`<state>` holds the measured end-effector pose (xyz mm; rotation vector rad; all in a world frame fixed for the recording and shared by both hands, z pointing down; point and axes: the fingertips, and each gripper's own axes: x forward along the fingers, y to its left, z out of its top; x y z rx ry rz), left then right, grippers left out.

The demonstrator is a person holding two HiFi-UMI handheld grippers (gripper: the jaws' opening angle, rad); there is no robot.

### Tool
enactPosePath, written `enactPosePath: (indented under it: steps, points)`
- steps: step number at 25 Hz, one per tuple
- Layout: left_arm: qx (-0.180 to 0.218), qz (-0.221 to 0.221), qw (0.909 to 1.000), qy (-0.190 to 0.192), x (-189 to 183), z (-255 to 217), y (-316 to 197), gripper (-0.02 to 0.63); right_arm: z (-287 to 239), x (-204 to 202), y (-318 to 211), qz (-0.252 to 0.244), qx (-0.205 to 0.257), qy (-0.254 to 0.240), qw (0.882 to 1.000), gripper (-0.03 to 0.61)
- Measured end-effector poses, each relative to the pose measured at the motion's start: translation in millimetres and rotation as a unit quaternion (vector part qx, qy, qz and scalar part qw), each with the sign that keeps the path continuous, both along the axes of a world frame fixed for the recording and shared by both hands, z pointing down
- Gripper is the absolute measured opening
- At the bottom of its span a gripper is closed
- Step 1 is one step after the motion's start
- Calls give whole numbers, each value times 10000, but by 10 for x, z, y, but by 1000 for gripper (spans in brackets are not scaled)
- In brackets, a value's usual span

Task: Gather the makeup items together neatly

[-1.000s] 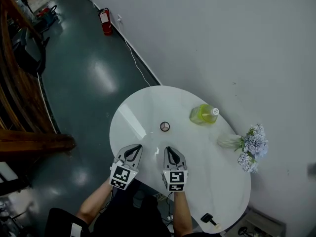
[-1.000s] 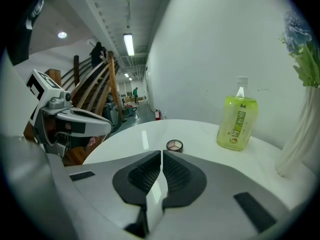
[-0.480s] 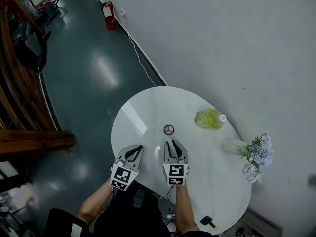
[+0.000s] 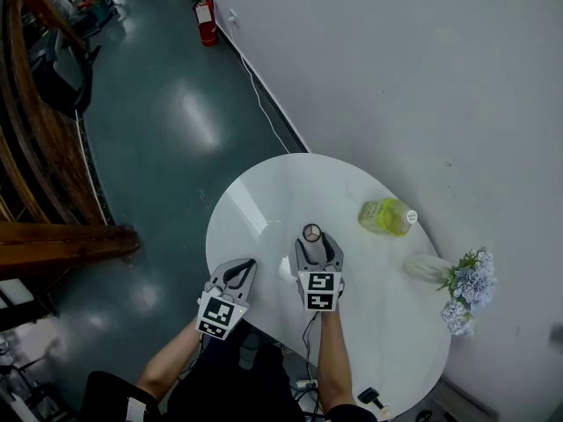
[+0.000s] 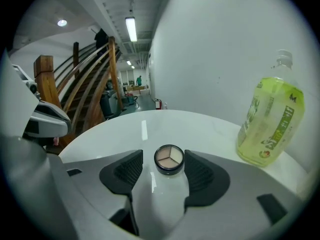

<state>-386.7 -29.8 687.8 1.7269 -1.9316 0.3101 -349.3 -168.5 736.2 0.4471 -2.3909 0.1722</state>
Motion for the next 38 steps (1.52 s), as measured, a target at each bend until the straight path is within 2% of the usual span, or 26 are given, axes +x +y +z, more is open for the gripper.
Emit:
enactPosePath:
  steps: [12, 22, 31, 38]
  points:
    - [-19, -152, 9999, 2, -92, 3, 111, 17, 149, -121, -77, 108, -132, 296, 9994, 252]
    - [-29, -199, 9998, -23, -117, -56, 227, 17, 143, -100, -92, 221, 75, 425, 9988, 239]
    - [100, -135, 9998, -125, -9, -213, 242, 17, -200, 45, -36, 245, 111, 132, 9996, 236]
    - [296, 125, 9993, -185, 276, -421, 157, 17, -585, 405, 74, 413, 149, -87, 9990, 236]
